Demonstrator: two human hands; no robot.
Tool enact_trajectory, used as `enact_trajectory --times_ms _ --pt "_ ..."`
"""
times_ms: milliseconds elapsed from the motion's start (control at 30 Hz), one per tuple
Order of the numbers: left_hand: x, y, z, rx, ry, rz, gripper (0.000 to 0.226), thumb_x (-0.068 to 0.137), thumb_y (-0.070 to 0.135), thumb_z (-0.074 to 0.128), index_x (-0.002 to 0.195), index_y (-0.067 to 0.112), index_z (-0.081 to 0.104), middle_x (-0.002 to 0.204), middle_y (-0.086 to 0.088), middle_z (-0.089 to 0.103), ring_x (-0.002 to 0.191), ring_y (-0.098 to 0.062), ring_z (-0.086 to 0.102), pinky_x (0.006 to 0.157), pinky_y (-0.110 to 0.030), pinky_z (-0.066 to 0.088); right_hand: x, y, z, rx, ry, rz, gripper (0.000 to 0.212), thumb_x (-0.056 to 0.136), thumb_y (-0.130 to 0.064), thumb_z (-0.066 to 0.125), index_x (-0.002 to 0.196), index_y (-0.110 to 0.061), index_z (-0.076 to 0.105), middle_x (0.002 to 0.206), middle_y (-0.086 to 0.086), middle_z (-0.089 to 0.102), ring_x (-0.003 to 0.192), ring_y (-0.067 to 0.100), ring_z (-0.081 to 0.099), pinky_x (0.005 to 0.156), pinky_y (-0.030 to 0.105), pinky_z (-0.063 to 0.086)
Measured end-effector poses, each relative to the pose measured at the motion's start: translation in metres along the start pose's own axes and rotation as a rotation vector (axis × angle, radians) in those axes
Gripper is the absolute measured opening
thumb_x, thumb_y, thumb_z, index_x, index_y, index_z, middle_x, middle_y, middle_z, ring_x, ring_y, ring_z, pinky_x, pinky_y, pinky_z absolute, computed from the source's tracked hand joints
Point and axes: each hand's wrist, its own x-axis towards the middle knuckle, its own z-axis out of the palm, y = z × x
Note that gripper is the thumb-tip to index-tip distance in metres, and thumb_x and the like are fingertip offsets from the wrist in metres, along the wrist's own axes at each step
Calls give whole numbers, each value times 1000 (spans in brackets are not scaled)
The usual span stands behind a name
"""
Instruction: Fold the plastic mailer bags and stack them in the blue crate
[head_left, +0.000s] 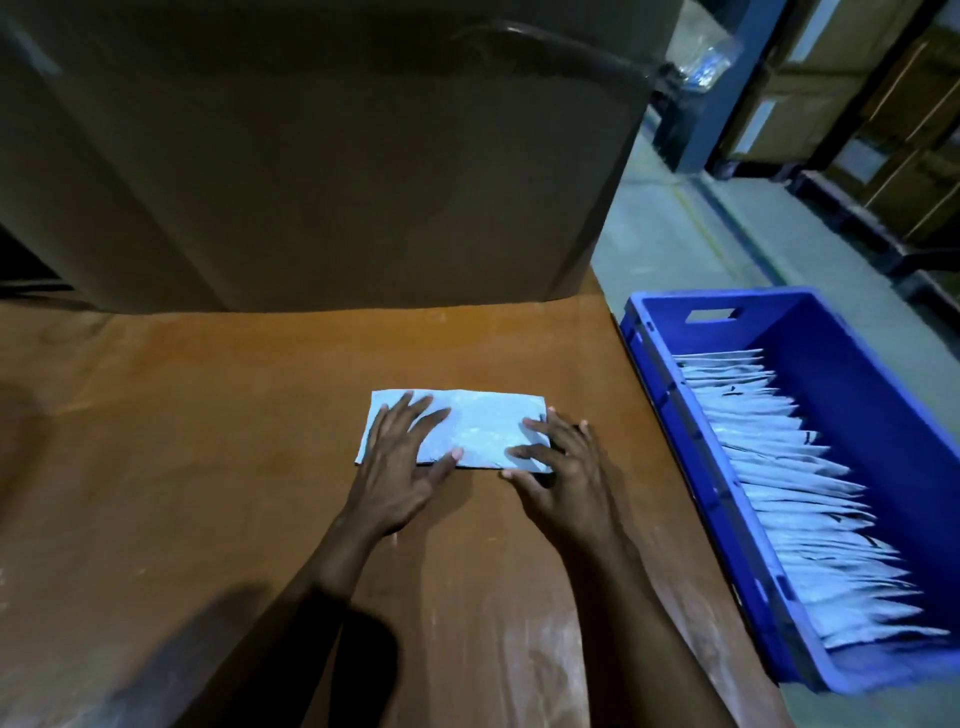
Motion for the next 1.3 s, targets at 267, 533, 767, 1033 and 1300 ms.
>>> enact_trajectory --times_ms 267,533,767,1033,1300 --pt "9 32 -27 73 150 168 34 99 33 66 131 22 65 127 3 66 112 -22 65 90 -35 51 24 -14 -15 -136 179 -154 22 96 -19 54 106 -8 71 106 9 75 105 28 70 98 48 51" --pt "58 61 -57 212 318 71 22 110 28 49 122 23 66 57 4 45 46 -27 47 48 -28 27 96 -2 -64 -20 -23 10 14 105 -25 62 108 -15 71 99 2 75 87 20 68 71 39 56" --pt "54 30 4 411 39 -150 45 109 32 31 131 8 61 120 -18 64 109 -40 57 87 -46 45 65 21 -25 -298 -119 125 29 104 -26 60 131 -22 69 132 1 67 125 24 56 99 40 32" --pt "5 66 54 151 -2 -20 62 110 42 17 164 12 21 173 -3 13 160 -14 -5 130 -40 7 19 -15 25 -179 -313 -94 55 111 -31 29 162 -12 33 168 3 34 160 19 17 129 42 16" --pt "-3 38 58 310 -32 -130 74 108 57 11 166 10 12 173 -9 6 161 -22 -3 130 -43 7 16 3 16 -385 -304 39 63 111 -47 18 163 -14 32 171 2 26 161 19 9 131 44 7"
